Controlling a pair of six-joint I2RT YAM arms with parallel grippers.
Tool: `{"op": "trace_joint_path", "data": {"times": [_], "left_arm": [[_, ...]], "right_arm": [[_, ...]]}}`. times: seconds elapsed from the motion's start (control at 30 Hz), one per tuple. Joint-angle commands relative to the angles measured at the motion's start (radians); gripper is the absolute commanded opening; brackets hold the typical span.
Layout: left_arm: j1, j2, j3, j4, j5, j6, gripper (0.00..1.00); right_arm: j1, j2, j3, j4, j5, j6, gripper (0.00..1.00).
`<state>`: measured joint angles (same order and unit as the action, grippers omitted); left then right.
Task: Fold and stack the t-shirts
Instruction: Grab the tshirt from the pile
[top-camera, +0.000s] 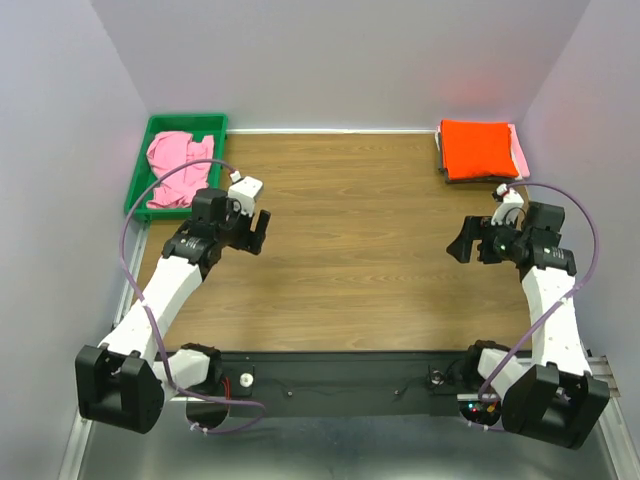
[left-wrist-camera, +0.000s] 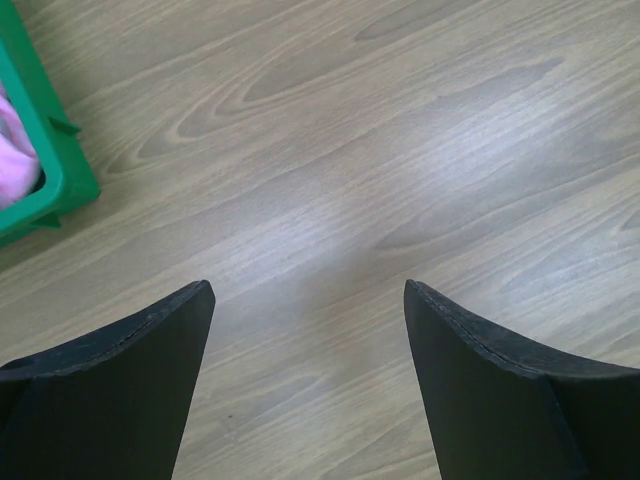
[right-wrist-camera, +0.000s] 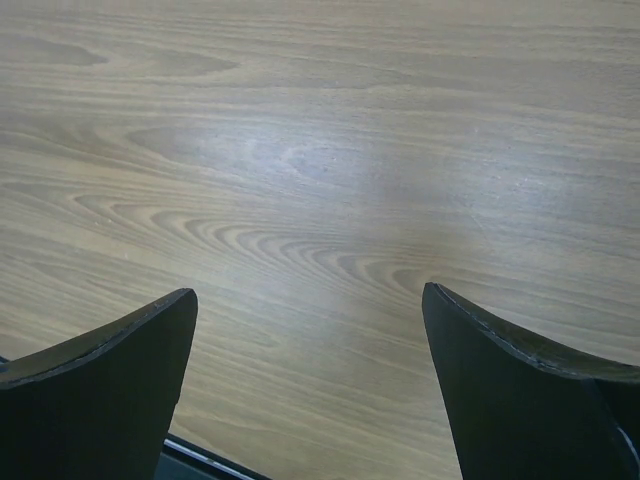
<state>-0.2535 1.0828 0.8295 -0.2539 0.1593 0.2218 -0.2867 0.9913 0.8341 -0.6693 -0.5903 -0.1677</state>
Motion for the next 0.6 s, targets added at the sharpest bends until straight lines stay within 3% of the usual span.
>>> {"op": "trace_joint_path", "data": {"times": [0.0,0.3,0.57], "left_arm": [[0.048,0.066,0.12,-0.041,0.094,-0.001,0.89],[0.316,0.506,0.724,-0.163,0.149,0.04,0.89],[0.471,0.906,1.065,-0.197,0.057,0.019,0.88]], "right_arm": [[0.003,-0.011,0.022,0.054,0.018,0.03,1.0],[0.004,0.084,0.039,0.071,0.03,0.046,1.0],[0.003,0.105,0.013,0.08,0.023,0.049,1.0]]}}
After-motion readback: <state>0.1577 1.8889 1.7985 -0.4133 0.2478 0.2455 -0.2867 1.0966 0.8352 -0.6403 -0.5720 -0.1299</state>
